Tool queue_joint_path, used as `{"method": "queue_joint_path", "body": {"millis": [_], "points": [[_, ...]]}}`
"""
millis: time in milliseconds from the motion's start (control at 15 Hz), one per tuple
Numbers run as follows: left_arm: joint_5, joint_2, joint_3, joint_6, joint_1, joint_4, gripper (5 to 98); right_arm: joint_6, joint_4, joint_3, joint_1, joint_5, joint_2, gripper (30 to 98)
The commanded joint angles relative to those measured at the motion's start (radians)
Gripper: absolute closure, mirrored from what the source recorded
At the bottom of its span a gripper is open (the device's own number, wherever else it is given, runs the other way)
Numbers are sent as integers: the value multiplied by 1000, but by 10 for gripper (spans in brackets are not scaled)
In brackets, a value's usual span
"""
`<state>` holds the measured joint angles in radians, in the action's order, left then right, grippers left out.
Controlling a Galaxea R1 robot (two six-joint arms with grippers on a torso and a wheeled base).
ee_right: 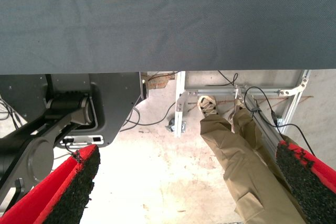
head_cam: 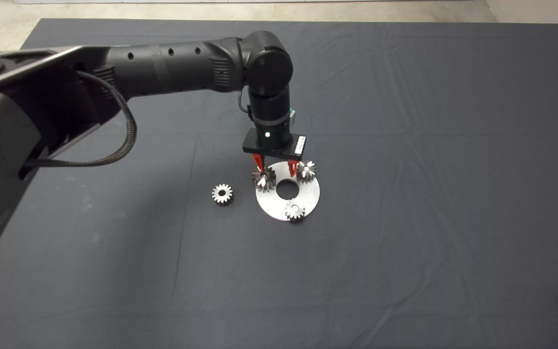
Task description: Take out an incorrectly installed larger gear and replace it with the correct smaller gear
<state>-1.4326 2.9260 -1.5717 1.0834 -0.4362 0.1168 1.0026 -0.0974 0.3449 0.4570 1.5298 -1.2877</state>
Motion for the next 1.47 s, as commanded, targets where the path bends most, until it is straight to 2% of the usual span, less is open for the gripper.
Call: {"method": "queue_joint_path", "body": {"millis": [0, 133, 267, 400, 467, 533, 800, 867, 933, 1133, 1400], "points": [[-11, 5, 1, -5, -49, -41, 476, -5, 19, -5, -1, 23, 3, 399], [-11, 6, 5, -2, -61, -54, 476, -5, 19, -5, -1, 21, 1, 399], [-14, 6, 17, -2, -70, -55, 524, -5, 19, -5, -1, 20, 1, 399], [-47, 6, 12, -2, -101, -55, 528, -4, 19, -5, -1, 20, 1, 399], [-69, 5, 9, -2, -102, -52, 528, -4, 19, -5, -1, 16, 0, 399], [-81, 2, 13, -2, -102, -52, 528, -5, 19, -5, -1, 7, 0, 399], [-84, -57, 103, 24, -95, -39, 528, -5, 20, -5, -1, 4, 0, 399], [-83, -65, 113, 25, -87, -36, 528, -5, 20, -5, -1, 4, 0, 399], [-81, -69, 112, 27, -58, -36, 528, -5, 21, -5, -1, 4, 0, 399], [-81, -75, 115, 29, -10, -22, 452, -5, 21, -5, -1, 4, 0, 399], [-72, -80, 106, 29, 19, -2, 395, -5, 22, -6, 0, 3, 0, 399]]}}
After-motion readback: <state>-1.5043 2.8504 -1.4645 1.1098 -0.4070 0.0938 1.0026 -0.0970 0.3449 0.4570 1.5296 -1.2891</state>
